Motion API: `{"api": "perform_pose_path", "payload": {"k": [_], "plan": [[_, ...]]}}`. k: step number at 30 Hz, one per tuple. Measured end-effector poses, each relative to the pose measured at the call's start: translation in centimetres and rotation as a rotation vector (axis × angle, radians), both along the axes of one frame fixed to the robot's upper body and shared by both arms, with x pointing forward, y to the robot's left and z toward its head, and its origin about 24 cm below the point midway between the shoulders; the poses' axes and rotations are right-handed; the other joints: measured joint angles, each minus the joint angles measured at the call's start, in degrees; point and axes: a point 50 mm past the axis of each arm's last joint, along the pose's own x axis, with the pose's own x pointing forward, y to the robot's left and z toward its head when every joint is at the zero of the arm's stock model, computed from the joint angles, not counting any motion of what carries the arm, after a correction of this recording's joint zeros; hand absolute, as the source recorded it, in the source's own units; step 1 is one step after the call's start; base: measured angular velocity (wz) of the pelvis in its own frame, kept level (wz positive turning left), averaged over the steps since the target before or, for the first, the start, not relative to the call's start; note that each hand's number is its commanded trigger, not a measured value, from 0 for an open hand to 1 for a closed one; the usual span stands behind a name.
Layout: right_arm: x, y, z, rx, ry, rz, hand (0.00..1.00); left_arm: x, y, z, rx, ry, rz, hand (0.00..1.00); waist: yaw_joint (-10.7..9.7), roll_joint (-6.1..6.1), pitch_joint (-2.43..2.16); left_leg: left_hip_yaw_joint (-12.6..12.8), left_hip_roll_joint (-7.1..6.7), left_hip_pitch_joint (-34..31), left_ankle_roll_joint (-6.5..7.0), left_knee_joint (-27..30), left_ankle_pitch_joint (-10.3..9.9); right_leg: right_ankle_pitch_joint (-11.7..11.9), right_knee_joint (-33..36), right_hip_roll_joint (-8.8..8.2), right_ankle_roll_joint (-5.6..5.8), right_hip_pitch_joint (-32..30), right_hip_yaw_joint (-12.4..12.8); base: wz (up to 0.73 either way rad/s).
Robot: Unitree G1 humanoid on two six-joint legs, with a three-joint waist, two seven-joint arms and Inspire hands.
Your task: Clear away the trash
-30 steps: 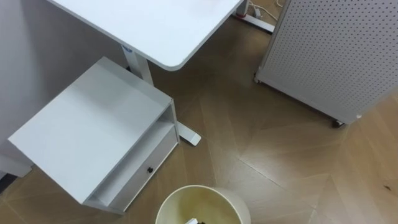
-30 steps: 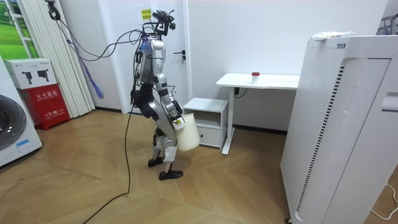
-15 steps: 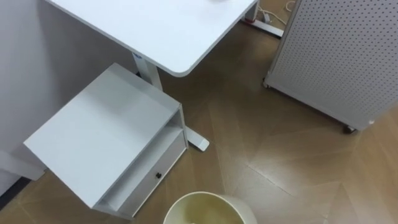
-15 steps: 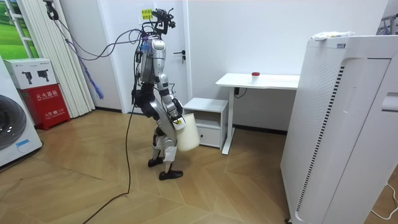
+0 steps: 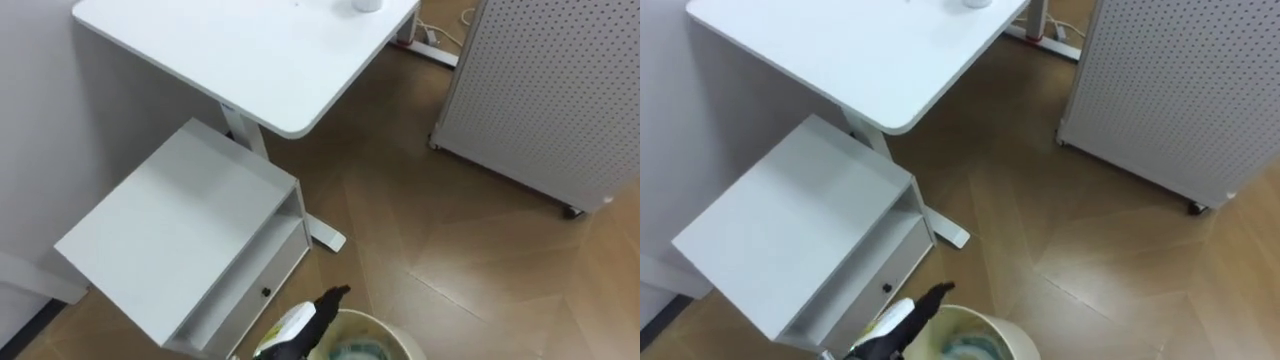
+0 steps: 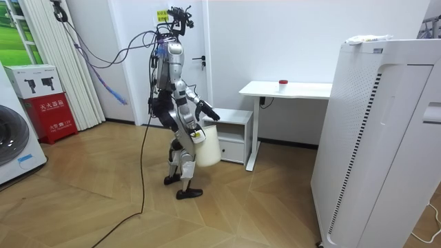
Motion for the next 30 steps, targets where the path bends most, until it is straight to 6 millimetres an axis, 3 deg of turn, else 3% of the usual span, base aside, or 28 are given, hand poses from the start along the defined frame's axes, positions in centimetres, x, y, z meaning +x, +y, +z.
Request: {"api": "perform_pose_path", "payload": {"k": [9, 18, 23, 26, 30], "plan": [[-0.6, -0.3, -0.2, -0.017, 0.018, 0.038, 1.00, 0.1, -0.6, 0.8, 0.008, -0.039, -0.069, 0.00, -1.7, 0.20, -0.07, 0.3, -1.51, 6.1, 0.77, -5.2, 1.2, -0.1, -2.9, -0.83, 1.40, 5.0, 0.1, 0.02], [-1.2, -0.4, -0.3, -0.014, 0.024, 0.086, 1.00, -0.3, -0.7, 2.0, -0.031, -0.086, -0.077, 0.00, -0.9, -0.47, -0.33, 3.2, -1.72, 13.6, 0.83, -8.5, 1.3, -0.2, -4.4, -0.23, 2.06, 10.3, 1.1, -0.19], [-2.9, -0.3, -0.8, 0.015, 0.065, 0.093, 1.00, -0.8, 0.6, 1.6, -0.018, -0.079, -0.038, 0.00, -0.1, -2.56, -1.46, 3.2, -1.27, 18.1, 0.80, -11.0, 1.3, 0.0, -7.2, 0.70, 2.09, 14.9, 0.8, -0.02], [-3.8, -0.3, -0.9, 0.031, 0.061, 0.063, 1.00, -1.1, 2.1, 1.9, -0.029, -0.109, 0.037, 0.00, 0.0, -3.16, -2.11, 3.2, -0.95, 20.9, 0.73, -12.7, 1.3, 0.6, -9.0, 1.35, 2.21, 17.8, 0.7, -0.04], [-3.8, -0.8, -0.9, 0.030, 0.054, 0.021, 1.00, -0.5, 3.7, 3.5, -0.070, -0.204, 0.152, 0.00, 0.0, -3.38, -2.13, 3.1, -0.81, 22.9, 0.69, -13.7, 1.3, 1.0, -10.4, 1.64, 2.34, 20.0, 0.3, 0.00]]}}
